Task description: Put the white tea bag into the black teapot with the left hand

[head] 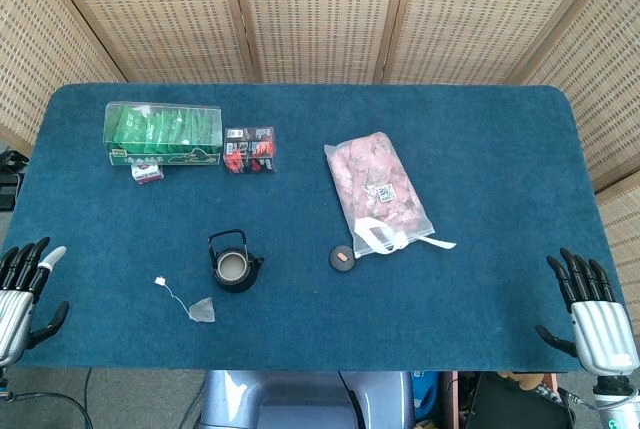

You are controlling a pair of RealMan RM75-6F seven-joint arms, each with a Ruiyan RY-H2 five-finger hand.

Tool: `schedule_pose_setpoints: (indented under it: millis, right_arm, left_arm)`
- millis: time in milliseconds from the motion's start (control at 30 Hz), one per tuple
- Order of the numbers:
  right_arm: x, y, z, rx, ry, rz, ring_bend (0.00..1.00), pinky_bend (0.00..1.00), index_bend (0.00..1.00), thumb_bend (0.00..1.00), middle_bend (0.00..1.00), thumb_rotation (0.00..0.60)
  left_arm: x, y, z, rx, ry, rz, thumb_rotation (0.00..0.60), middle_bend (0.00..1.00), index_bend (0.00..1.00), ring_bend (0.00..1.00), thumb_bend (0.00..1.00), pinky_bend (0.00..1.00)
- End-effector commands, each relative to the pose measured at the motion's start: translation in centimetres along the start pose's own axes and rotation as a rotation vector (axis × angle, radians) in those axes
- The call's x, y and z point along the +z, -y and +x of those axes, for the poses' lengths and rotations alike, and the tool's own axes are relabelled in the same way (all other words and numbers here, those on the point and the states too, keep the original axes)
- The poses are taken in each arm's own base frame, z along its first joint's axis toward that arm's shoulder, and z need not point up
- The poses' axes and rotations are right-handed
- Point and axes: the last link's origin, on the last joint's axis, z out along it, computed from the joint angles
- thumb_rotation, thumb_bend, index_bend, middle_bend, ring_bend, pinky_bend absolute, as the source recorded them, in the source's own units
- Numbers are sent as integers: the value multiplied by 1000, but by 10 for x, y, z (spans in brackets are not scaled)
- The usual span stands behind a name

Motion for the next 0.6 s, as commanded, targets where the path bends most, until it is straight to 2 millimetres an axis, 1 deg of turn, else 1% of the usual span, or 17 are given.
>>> schedule_pose_setpoints:
  millis: [33,600]
  right_arm:
    - [0,0,0,0,1,0,0,0,29,140,61,600]
    - [-2,-2,-1,4,0,-9,0,0,29,140,61,600]
  left_arm:
    - [1,0,-1,1,2,-2,600,0,90,0,418,0]
    - [5,0,-2,9,6,-4,600,0,91,0,418,0]
